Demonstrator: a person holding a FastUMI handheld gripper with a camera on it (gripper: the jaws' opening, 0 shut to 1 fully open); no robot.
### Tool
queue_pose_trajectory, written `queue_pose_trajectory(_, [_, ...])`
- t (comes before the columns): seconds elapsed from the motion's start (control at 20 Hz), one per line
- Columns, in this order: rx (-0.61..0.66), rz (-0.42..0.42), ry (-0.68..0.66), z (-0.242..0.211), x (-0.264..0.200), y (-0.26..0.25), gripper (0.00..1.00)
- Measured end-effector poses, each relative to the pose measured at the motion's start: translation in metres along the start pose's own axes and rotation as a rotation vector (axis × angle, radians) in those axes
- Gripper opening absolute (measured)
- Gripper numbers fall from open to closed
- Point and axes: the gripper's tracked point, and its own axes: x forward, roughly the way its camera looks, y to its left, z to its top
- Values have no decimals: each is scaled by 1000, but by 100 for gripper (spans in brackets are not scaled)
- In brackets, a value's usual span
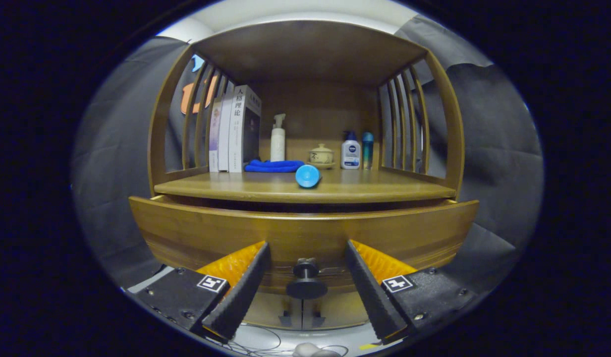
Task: Pull open the drawer, take out the items inside it, and place them on the countertop above the cabinet.
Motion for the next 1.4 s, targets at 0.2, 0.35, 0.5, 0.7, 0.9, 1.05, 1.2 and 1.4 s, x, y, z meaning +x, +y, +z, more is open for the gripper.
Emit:
queue_pose_trajectory(0.2, [-37, -8, 13, 4, 19, -1, 99])
queue_pose_trajectory(0.35, [-31, -8, 22, 6, 32, 0, 99])
queue_pose_trajectory(0.5, [-35, -23, 18, 8, 35, -1, 99])
queue_pose_trajectory(0.7, [-14, -19, 8, 6, 37, 0, 99])
queue_pose_trajectory(0.9, [-22, -24, 55, 7, 35, 0, 99])
queue_pose_trajectory(1.05, [4, 10, 71, 18, 25, -1, 99])
queue_pose_trajectory(1.2, [-10, 10, 41, 33, -7, -16, 99])
queue_pose_trajectory(1.4, [-34, 24, -5, 53, -65, -31, 99])
